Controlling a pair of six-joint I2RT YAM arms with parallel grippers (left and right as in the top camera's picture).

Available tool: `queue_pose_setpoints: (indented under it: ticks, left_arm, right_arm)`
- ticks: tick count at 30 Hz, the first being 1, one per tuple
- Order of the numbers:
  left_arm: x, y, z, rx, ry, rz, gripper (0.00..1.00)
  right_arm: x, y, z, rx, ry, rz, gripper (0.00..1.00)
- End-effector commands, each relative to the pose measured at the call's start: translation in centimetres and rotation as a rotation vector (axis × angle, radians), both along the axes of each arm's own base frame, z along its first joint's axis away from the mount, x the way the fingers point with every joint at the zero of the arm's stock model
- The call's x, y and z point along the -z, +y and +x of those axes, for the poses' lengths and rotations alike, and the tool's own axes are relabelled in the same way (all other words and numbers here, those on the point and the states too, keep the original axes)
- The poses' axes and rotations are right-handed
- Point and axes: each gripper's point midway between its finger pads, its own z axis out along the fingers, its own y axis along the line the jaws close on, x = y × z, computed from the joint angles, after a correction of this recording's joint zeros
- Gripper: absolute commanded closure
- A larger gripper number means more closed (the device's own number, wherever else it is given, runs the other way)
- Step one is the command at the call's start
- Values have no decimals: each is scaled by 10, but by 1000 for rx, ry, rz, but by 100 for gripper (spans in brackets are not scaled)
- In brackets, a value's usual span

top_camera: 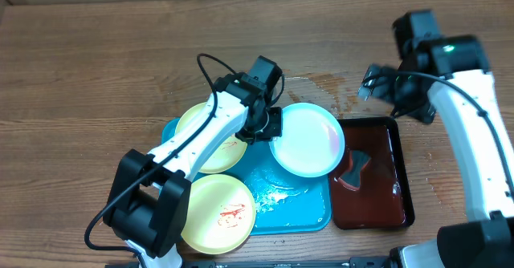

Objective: Clean dirty plates on tray and stack at the side
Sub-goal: 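Lift the white plate with the left gripper over the brown tray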

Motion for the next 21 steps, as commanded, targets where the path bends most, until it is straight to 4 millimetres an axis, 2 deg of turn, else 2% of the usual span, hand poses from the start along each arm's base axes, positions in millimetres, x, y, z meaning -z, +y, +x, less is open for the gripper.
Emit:
queue_pose_setpoints:
  ticks: [1, 5, 9, 14, 21]
  left_arm:
    - [-20, -27, 3, 88, -57, -35, 96]
    - [-39, -40, 3, 129, -119, 3, 96]
    - [-54, -51, 3, 201, -207, 66, 96]
    - [-68, -70, -3, 293, -301, 110, 96]
    - [-89, -87, -5, 346, -472, 227, 96]
  right_arm:
    - [-55, -3, 12, -19, -150, -18, 0]
    - [-109, -9, 13, -22, -276, -13, 0]
    - [-147, -17, 4, -44, -362, -17, 0]
    - [-168, -13, -5, -122, -419, -8, 0]
    - [-171, -13, -7, -122, -432, -8, 0]
